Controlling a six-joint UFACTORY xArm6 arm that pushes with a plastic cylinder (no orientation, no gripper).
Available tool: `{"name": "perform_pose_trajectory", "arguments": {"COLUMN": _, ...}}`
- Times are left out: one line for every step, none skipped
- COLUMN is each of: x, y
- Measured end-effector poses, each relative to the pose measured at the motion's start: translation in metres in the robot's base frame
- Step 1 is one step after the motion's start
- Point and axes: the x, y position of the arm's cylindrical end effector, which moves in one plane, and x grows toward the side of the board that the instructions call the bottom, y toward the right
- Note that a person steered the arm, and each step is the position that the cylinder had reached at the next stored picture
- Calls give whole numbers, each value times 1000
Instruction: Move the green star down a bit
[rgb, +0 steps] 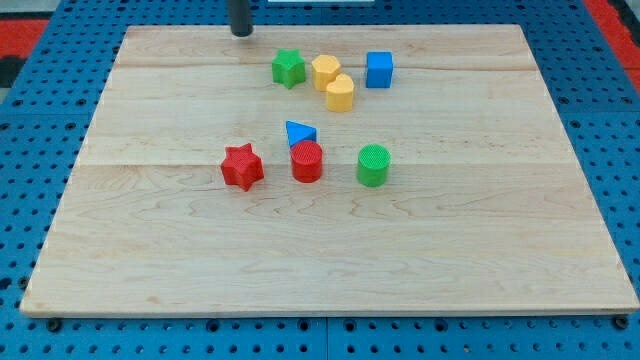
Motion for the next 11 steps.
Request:
{"name": "perform_pose_trajectory", "arguments": {"x": 12, "y": 33}}
{"name": "perform_pose_trajectory", "arguments": {"x": 28, "y": 52}}
{"name": "perform_pose_trajectory", "arguments": {"x": 56, "y": 71}}
{"name": "perform_pose_trajectory", "arguments": {"x": 72, "y": 64}}
{"name": "perform_pose_trajectory", "arguments": {"x": 36, "y": 34}}
{"name": "perform_pose_trajectory", "arguments": {"x": 22, "y": 14}}
{"name": "perform_pose_trajectory", "arguments": {"x": 35, "y": 14}}
{"name": "perform_pose_trajectory", "arguments": {"x": 53, "y": 14}}
{"name": "perform_pose_trajectory", "arguments": {"x": 56, "y": 14}}
{"name": "perform_pose_trajectory", "arguments": {"x": 80, "y": 12}}
{"name": "perform_pose_trajectory", "arguments": {"x": 109, "y": 12}}
